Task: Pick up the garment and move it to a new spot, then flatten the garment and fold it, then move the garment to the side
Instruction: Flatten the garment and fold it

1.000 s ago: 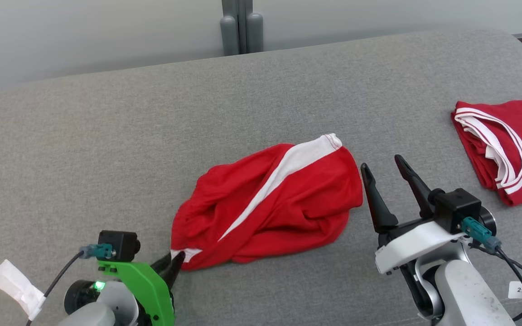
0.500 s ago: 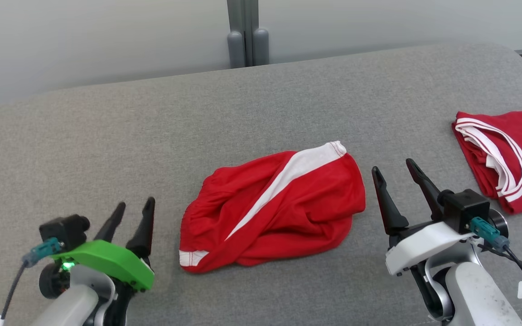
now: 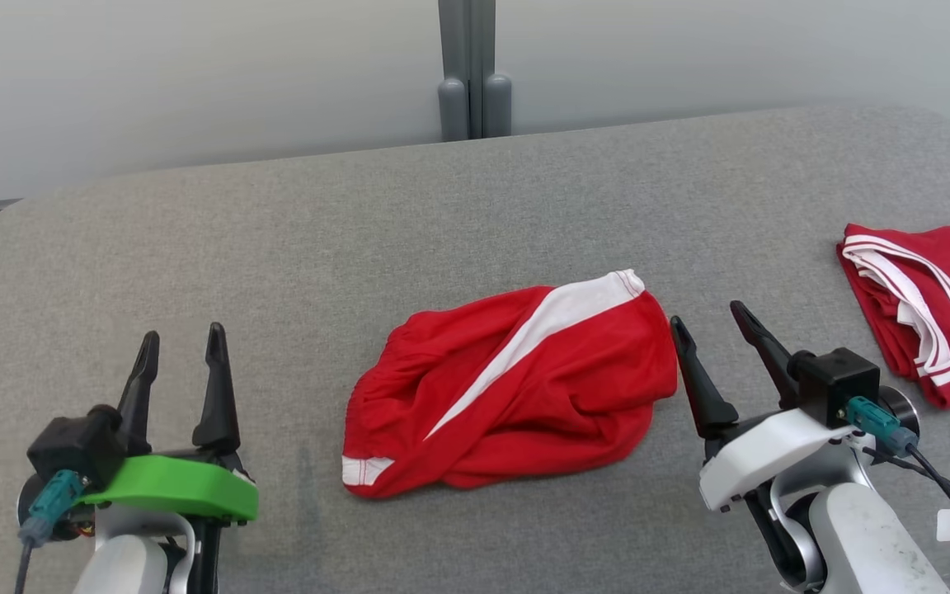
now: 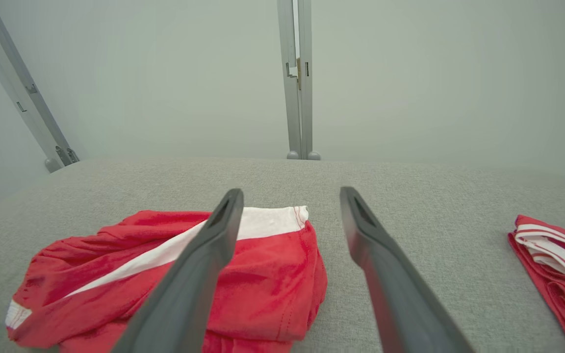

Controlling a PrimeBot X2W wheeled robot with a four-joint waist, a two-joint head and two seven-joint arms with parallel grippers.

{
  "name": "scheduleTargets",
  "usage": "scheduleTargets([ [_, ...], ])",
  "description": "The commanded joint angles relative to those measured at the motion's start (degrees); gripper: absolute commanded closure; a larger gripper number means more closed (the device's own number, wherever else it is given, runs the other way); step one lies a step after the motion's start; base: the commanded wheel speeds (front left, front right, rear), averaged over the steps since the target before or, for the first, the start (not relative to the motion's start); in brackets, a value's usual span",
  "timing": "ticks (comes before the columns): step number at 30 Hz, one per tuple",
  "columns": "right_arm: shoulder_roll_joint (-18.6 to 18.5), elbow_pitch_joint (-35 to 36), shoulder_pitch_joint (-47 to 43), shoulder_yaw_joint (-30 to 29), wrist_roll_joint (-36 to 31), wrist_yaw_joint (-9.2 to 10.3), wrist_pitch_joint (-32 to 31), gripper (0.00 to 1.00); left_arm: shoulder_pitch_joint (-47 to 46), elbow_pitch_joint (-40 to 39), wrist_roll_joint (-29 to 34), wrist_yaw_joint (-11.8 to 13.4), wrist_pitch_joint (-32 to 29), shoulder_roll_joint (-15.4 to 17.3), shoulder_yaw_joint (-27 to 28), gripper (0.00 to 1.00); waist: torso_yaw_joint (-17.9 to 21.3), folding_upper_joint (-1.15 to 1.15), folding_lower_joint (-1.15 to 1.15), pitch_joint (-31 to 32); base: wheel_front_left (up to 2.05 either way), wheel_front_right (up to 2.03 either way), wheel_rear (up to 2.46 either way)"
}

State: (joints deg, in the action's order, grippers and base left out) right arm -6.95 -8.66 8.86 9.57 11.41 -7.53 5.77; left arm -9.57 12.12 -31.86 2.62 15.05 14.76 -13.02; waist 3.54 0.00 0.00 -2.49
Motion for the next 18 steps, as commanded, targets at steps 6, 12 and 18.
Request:
scheduleTargets([
  [6,-0.9,-3.2,2.6,-2.0,1.9,0.09,-5.6,0.0,2.0,1.3,5.4,-4.4,0.1,-3.7,4.3,0.0,-0.7,0.0,0.0,-1.6,0.0,0.0,0.0],
  [12,-0.4,-10.0,11.8,-4.9,8.2,0.07,-19.4,0.0,-0.1,1.9,7.9,-6.8,0.1,-6.1,7.1,0.0,-2.2,0.0,0.0,-5.1,0.0,0.0,0.0],
  [18,-1.2,-17.3,21.4,-4.4,10.5,0.05,-34.1,0.0,-1.6,2.4,9.6,-8.2,0.1,-7.7,9.2,0.0,-4.4,0.0,0.0,-7.7,0.0,0.0,0.0],
])
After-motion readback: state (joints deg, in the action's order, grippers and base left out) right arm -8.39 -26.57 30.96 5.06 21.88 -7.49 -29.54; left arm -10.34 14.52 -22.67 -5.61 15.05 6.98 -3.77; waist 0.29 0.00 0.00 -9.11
